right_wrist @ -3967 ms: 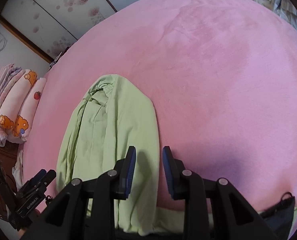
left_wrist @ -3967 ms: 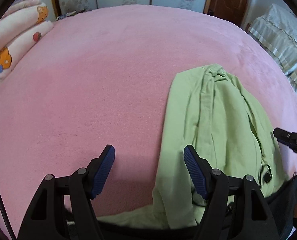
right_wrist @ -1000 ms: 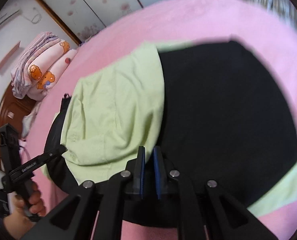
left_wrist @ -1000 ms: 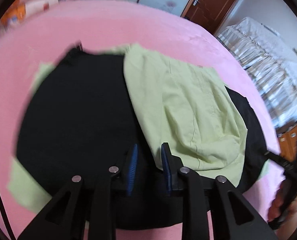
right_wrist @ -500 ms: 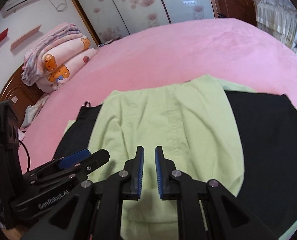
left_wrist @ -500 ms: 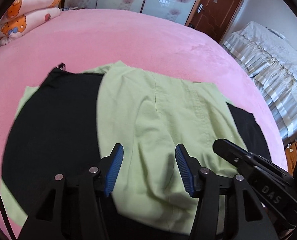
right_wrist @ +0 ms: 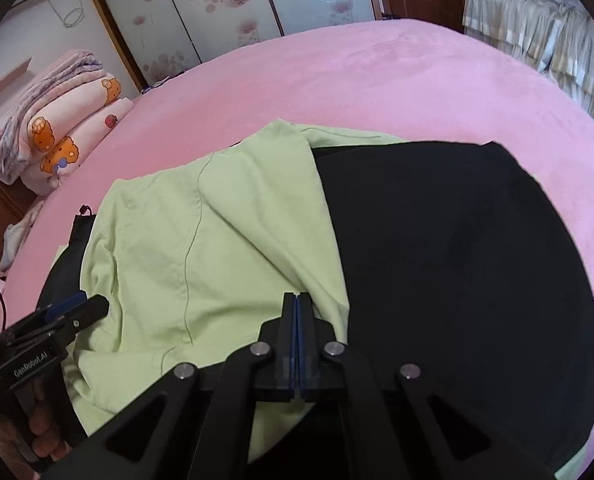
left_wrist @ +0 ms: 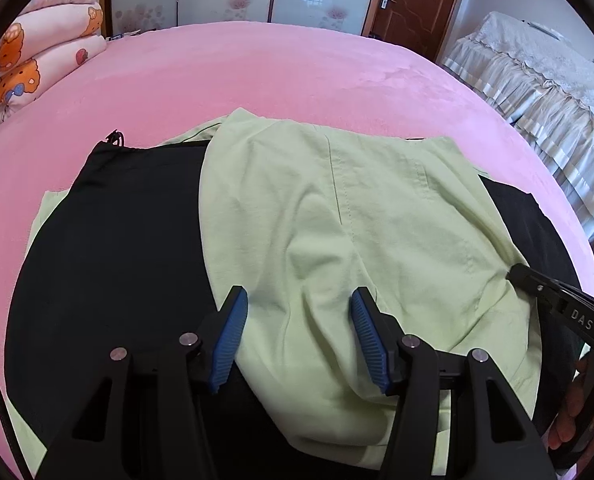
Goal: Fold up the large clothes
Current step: 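Open both tools and smooth the laid hood flat, then withdraw both tools and bring the left tool to the bundle's side edge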
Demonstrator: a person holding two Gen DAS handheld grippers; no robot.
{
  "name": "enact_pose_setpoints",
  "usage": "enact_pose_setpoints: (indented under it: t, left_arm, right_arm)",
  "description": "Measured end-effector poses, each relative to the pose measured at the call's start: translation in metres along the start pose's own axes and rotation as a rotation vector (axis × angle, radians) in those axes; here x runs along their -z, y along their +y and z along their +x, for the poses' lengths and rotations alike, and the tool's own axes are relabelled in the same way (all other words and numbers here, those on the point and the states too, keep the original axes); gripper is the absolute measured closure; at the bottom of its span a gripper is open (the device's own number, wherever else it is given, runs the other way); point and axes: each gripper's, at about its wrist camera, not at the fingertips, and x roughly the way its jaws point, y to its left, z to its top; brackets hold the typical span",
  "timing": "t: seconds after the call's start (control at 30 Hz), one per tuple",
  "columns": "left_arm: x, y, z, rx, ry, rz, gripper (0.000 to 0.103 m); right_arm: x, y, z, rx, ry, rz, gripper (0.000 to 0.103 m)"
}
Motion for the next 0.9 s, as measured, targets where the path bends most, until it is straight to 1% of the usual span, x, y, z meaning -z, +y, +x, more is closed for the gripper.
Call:
enact_pose_setpoints:
  t: [0.07,0.2,0.27,0.3,0.37,0.43,0.5,0.53,0.6,0.67,0.73,0.8,0.9]
  left_arm:
    - [0.001,0.002,0.0,0.004,-0.001,-0.006,0.049]
    - [0.005,0.005,0.0,0.001,0.001,-0.002,0.049]
    - [0.006,0.006,-0.003,-0.008,0.005,0.003,0.049]
    - [0.005,0.005,-0.003,-0.013,0.009,0.002,0.049]
    - [0.003,0.006,-0.006,-0.022,0.021,-0.004,0.049]
    - [0.001,0.005,-0.009,-0.029,0.037,-0.011,0.049]
    - [0.0,0.005,-0.016,-0.035,0.051,-0.021,0.049]
    - [-0.001,0.004,-0.019,-0.04,0.055,-0.023,0.049]
    - [-0.001,0.002,-0.031,-0.045,0.063,-0.026,0.049]
    - [0.0,-0.002,-0.046,-0.051,0.065,-0.026,0.049]
    - [0.005,-0.005,-0.065,-0.06,0.061,-0.026,0.046]
    - [0.013,-0.007,-0.087,-0.06,0.056,-0.039,0.038]
    - [0.027,-0.009,-0.114,-0.038,0.058,-0.078,0.037]
  right_arm:
    - [0.003,-0.003,-0.005,0.009,-0.02,0.028,0.103]
    - [0.012,-0.011,-0.003,-0.01,0.009,0.072,0.103]
    - [0.011,-0.01,-0.003,-0.005,0.015,0.08,0.103]
    - [0.01,-0.009,-0.004,-0.004,0.021,0.085,0.1]
    - [0.008,-0.006,-0.009,0.005,0.032,0.092,0.099]
    - [0.006,-0.003,-0.016,0.005,0.033,0.094,0.096]
    - [0.005,0.0,-0.026,-0.006,0.023,0.102,0.088]
    - [0.004,0.003,-0.035,-0.015,0.01,0.104,0.086]
    - [0.004,0.006,-0.049,-0.017,-0.013,0.104,0.074]
    - [0.004,0.01,-0.067,-0.016,-0.042,0.103,0.067]
    - [0.008,0.016,-0.087,-0.029,-0.068,0.099,0.066]
    - [0.012,0.022,-0.101,-0.028,-0.085,0.088,0.066]
    - [0.023,0.033,-0.126,-0.014,-0.12,0.052,0.066]
